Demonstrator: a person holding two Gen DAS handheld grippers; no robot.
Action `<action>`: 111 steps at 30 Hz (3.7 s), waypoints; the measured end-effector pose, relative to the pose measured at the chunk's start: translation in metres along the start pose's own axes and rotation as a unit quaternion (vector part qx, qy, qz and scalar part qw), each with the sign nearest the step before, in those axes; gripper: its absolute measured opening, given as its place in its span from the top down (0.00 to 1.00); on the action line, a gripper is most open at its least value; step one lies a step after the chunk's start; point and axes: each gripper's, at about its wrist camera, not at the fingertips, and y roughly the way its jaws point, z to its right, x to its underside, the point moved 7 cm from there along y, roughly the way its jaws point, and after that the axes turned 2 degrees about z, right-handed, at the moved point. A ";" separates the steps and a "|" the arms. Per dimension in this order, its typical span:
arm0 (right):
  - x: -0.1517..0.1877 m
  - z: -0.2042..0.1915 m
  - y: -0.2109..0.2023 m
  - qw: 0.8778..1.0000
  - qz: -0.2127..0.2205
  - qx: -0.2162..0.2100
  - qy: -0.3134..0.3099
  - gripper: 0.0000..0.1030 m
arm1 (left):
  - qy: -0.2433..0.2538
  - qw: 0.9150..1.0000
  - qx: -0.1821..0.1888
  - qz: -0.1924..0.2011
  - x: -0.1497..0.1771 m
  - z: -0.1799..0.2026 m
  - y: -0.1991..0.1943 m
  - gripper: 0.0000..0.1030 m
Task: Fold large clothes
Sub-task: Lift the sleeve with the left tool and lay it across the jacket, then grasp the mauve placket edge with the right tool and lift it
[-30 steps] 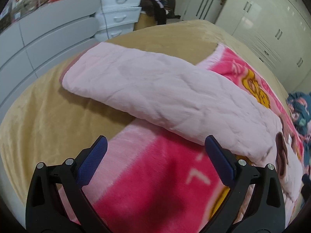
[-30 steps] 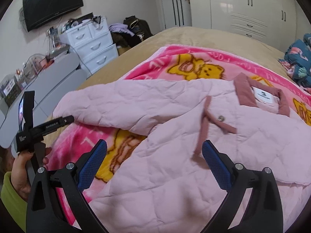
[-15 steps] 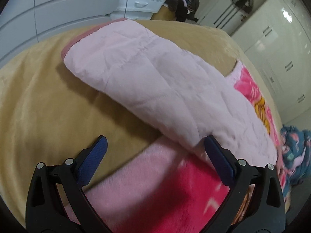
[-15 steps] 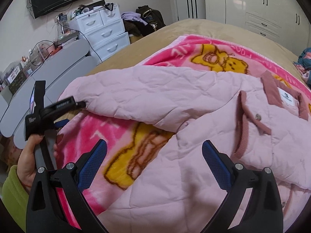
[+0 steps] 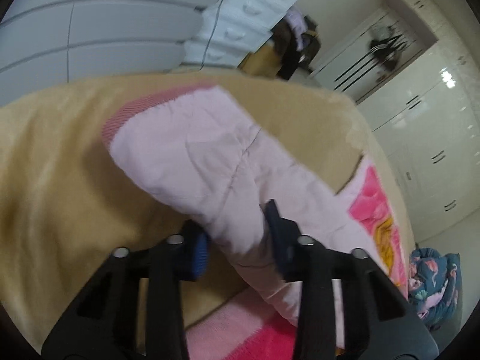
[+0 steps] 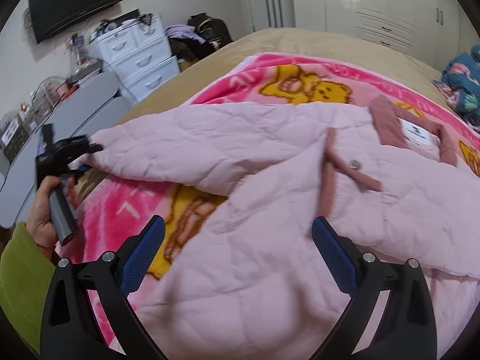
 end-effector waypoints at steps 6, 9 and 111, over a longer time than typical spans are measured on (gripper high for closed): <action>0.003 0.025 -0.023 0.999 0.013 0.004 0.031 0.05 | 0.054 0.996 0.053 0.051 -0.016 0.060 -0.054 0.88; 0.005 0.037 -0.035 0.999 0.019 0.005 0.044 0.05 | 0.089 0.990 0.080 0.071 -0.019 0.100 -0.079 0.88; 0.141 0.311 -0.157 0.922 0.085 0.006 0.379 0.05 | 0.486 0.857 0.120 -0.125 0.361 0.302 -0.107 0.09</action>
